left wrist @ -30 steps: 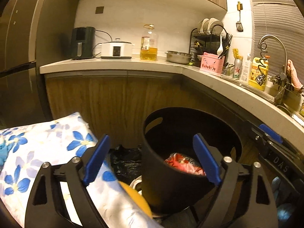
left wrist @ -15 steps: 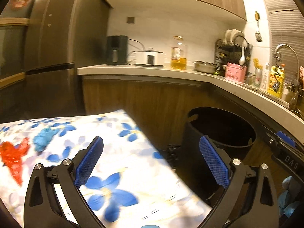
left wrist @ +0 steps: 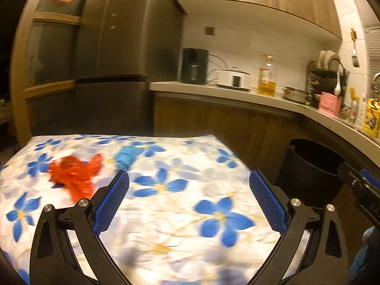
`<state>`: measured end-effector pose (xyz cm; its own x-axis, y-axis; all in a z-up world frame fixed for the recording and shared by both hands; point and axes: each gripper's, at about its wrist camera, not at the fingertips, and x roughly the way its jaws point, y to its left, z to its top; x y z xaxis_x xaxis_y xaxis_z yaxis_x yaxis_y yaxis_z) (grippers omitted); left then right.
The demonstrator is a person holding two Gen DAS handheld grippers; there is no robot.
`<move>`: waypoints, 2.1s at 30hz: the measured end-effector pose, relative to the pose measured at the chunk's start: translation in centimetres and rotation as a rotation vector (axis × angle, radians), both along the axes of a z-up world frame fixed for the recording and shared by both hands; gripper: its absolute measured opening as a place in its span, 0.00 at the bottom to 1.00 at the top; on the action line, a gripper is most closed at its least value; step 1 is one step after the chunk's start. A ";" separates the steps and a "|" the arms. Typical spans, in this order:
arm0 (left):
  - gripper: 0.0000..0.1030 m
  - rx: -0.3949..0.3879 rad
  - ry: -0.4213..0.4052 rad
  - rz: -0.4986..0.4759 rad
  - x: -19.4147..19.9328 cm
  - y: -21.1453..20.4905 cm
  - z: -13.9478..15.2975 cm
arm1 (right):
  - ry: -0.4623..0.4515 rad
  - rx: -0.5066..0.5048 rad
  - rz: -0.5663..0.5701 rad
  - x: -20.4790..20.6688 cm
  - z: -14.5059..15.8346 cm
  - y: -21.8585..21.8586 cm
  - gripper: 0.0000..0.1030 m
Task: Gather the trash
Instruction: 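Move both tools back from the bin to the orange bag and blue glove, then grasp the orange-red bag with the left tool while the right tool grasps the blue glove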
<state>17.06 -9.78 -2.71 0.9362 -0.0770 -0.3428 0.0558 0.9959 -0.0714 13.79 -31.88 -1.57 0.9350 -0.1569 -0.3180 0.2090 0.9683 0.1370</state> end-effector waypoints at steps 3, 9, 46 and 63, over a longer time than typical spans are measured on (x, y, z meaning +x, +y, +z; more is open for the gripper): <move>0.94 -0.004 0.005 0.042 -0.1 1.9 -0.2 | 0.002 0.001 0.028 0.3 -0.2 1.9 0.79; 0.94 0.000 0.006 0.130 0.0 6.1 -0.4 | 0.005 -0.002 0.096 1.6 -0.3 5.4 0.79; 0.28 -0.206 0.331 0.278 10.2 17.0 -5.9 | 0.077 -0.057 0.366 13.7 -3.1 19.7 0.79; 0.16 -0.190 0.107 0.361 4.6 19.6 -2.3 | 0.190 -0.096 0.452 20.8 -4.9 26.8 0.63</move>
